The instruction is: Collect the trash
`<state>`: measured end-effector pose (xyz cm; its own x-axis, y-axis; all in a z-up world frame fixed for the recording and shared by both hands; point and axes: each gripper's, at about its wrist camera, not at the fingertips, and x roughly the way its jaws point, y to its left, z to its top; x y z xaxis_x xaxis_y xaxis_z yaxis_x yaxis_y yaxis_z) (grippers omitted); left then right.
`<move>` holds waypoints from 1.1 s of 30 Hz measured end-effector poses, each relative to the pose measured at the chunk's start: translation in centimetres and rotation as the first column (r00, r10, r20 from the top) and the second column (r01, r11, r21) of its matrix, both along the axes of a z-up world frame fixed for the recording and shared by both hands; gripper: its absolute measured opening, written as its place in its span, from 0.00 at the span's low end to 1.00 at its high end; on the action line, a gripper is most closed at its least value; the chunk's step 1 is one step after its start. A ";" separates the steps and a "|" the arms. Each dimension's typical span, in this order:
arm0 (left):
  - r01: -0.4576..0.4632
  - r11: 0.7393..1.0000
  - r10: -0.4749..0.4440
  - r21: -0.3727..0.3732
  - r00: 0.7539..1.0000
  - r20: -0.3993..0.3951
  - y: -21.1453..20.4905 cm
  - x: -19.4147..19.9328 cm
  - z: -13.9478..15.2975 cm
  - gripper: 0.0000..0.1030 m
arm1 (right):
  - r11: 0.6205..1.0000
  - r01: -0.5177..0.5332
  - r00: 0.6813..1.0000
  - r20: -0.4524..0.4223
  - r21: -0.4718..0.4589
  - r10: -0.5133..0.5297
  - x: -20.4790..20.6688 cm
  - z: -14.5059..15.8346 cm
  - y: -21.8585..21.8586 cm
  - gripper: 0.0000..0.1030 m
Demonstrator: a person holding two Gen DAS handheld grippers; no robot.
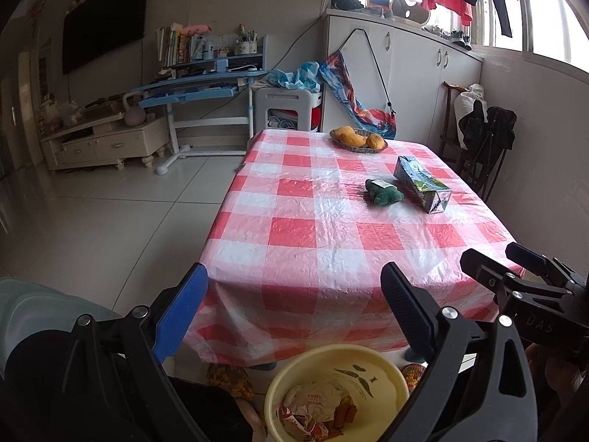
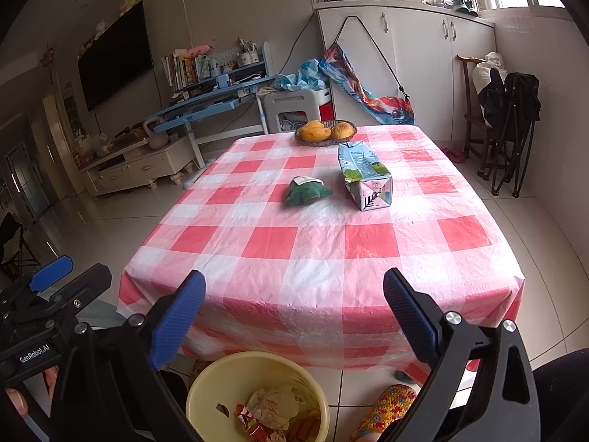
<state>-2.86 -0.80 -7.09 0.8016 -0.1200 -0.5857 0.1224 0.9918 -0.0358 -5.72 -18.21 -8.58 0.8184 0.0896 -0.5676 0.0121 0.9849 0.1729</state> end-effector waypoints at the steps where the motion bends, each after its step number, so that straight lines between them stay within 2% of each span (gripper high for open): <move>1: -0.001 1.000 0.001 -0.005 1.000 -0.003 0.1 0.1 0.0 0.90 | 1.000 -0.001 1.000 -0.002 -0.002 0.001 0.0 0.0 0.0 0.90; 33: -0.012 1.000 0.012 -0.017 1.000 0.000 0.3 0.2 -0.1 0.90 | 1.000 -0.002 1.000 -0.023 -0.030 0.001 0.3 -0.7 0.4 0.91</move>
